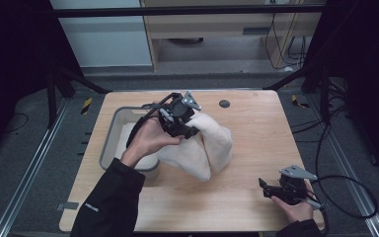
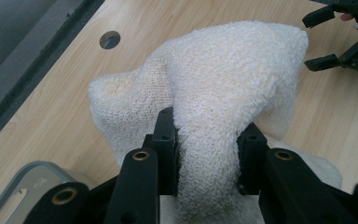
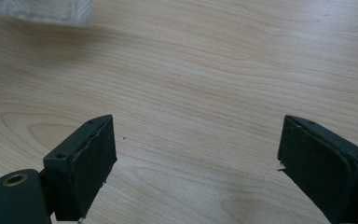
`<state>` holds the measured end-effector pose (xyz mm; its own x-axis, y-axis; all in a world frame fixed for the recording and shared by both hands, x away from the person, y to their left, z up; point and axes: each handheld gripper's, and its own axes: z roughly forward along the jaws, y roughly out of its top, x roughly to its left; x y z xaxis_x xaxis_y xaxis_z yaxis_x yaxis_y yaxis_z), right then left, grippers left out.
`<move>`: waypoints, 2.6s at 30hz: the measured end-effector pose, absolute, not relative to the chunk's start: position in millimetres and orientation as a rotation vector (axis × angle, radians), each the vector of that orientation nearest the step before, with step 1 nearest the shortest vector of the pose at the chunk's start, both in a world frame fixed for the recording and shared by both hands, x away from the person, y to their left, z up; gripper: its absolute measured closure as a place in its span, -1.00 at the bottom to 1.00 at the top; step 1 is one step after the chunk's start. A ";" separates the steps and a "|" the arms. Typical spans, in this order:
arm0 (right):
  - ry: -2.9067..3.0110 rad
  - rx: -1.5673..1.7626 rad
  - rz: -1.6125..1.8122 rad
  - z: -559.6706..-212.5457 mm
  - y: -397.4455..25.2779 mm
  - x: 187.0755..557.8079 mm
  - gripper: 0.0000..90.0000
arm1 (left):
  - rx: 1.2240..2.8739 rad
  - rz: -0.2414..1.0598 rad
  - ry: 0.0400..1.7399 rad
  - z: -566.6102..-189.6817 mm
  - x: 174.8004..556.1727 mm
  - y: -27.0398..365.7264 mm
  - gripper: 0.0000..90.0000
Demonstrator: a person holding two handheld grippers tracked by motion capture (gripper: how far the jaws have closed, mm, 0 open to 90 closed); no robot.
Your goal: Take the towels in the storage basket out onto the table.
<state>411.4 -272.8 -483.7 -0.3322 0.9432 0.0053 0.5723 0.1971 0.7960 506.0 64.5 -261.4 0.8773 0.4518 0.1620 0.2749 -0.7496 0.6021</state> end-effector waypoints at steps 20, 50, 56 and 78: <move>1.985 1.406 0.966 -484.6 -272.7 411.7 -0.74 | 2.475 0.357 0.562 -311.1 521.2 36.8 0.49; 2.008 1.401 0.938 -486.5 -271.5 412.7 -0.75 | 2.522 0.261 0.605 -381.0 521.7 37.6 0.47; 2.008 1.402 0.937 -486.8 -271.1 412.7 -0.75 | 2.526 0.253 0.603 -391.9 519.6 38.6 0.47; 2.019 1.401 0.924 -487.8 -270.4 413.2 -0.76 | 2.460 0.261 0.622 -402.7 509.8 52.8 -0.10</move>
